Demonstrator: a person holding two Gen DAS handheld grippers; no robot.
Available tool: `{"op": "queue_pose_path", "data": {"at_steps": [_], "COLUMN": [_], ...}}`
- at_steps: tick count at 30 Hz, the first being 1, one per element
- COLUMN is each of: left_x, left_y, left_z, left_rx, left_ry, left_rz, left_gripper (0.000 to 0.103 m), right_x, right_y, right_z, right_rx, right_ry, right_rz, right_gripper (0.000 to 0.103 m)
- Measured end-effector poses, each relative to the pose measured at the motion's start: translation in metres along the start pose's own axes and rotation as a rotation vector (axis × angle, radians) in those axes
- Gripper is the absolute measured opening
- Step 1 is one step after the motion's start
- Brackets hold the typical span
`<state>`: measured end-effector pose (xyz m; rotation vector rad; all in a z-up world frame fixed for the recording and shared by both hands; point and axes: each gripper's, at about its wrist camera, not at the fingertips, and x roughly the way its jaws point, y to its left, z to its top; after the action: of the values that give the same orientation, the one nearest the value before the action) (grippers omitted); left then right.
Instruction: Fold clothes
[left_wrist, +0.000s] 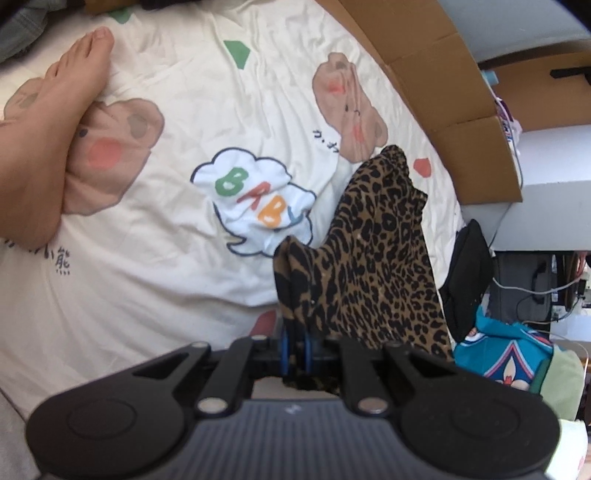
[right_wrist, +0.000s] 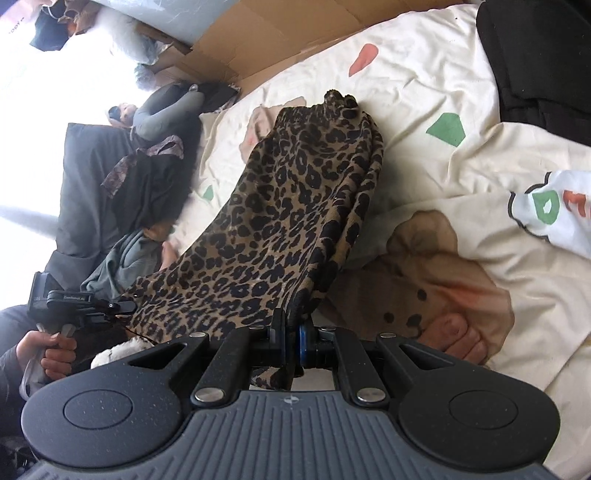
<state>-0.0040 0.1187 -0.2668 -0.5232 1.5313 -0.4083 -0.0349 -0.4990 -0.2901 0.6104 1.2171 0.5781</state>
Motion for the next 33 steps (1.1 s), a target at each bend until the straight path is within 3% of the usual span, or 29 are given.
{"op": "queue_pose_path", "data": {"at_steps": [3, 16, 33], "left_x": [0.009, 0.012, 0.055], "left_y": [0.002, -0.021, -0.027], "left_z": [0.005, 0.058, 0.104], "left_rx": [-0.009, -0.026, -0.056], "left_ry": [-0.002, -0.107, -0.148], "left_rz": [0.005, -0.157, -0.148], "left_gripper": [0.009, 0.009, 0.009], "right_x": [0.004, 0.022, 0.034], "right_y": [-0.008, -0.031, -0.053], "right_z": [0.000, 0.021, 0.041], "right_rx": [0.024, 0.113, 0.212], "right_ry": [-0.011, -0.160, -0.333], "right_rz": [0.002, 0.133, 0.160], "right_gripper": [0.005, 0.005, 0.005]}}
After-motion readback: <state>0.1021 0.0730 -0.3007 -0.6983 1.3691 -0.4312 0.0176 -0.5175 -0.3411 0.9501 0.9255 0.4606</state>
